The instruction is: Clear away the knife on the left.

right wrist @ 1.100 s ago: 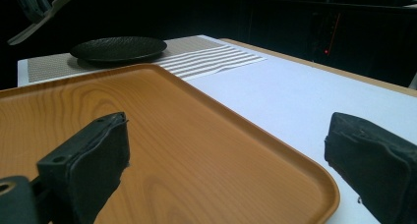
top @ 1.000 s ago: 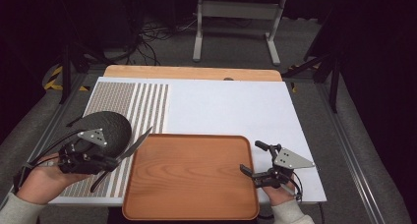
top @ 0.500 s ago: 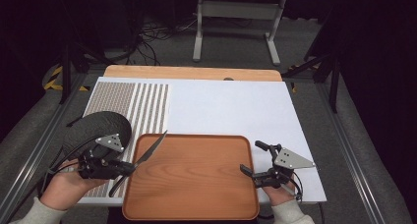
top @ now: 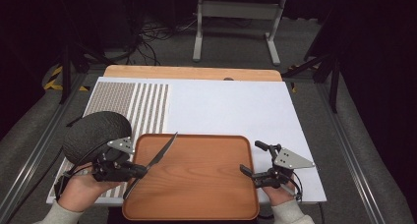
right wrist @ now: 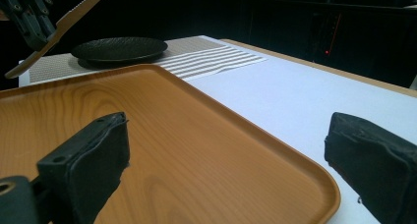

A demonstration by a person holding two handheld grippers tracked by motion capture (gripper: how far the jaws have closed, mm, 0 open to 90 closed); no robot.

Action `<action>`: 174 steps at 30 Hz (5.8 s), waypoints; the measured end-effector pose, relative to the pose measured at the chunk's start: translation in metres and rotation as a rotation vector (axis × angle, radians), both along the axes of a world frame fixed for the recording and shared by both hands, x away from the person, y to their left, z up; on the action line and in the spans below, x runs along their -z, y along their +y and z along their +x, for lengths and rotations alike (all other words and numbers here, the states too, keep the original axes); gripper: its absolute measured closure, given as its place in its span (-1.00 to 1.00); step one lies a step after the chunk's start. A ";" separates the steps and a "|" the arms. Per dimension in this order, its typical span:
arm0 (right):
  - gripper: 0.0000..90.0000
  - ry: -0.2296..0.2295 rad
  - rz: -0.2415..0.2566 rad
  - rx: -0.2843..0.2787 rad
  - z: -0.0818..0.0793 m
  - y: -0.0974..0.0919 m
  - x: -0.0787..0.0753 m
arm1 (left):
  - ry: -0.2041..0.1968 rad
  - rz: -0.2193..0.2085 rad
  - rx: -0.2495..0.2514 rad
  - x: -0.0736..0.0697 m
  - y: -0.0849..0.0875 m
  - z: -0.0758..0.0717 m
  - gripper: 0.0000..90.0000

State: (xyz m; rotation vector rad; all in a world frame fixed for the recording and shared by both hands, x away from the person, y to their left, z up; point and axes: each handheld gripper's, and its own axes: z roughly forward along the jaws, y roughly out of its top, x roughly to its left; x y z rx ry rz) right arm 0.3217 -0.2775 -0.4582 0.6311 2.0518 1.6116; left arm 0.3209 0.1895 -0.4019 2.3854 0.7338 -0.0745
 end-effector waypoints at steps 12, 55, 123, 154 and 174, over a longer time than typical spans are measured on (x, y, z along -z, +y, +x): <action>-0.92 -0.003 -0.003 -0.008 0.000 0.000 0.000 | 0.039 0.006 0.013 0.012 -0.012 0.000 0.77; -0.92 0.006 -0.006 -0.016 0.000 0.001 0.001 | 0.141 0.124 0.012 0.048 -0.033 0.007 0.77; -0.92 -0.001 -0.009 -0.021 -0.001 0.001 0.000 | -0.150 0.082 0.194 0.049 -0.066 -0.007 1.00; -0.92 0.008 -0.010 -0.020 0.002 0.001 0.001 | -0.158 0.192 0.177 0.057 -0.063 -0.001 1.00; -0.92 0.005 -0.015 -0.019 0.002 0.001 0.001 | -0.124 0.188 0.090 0.057 -0.044 0.010 1.00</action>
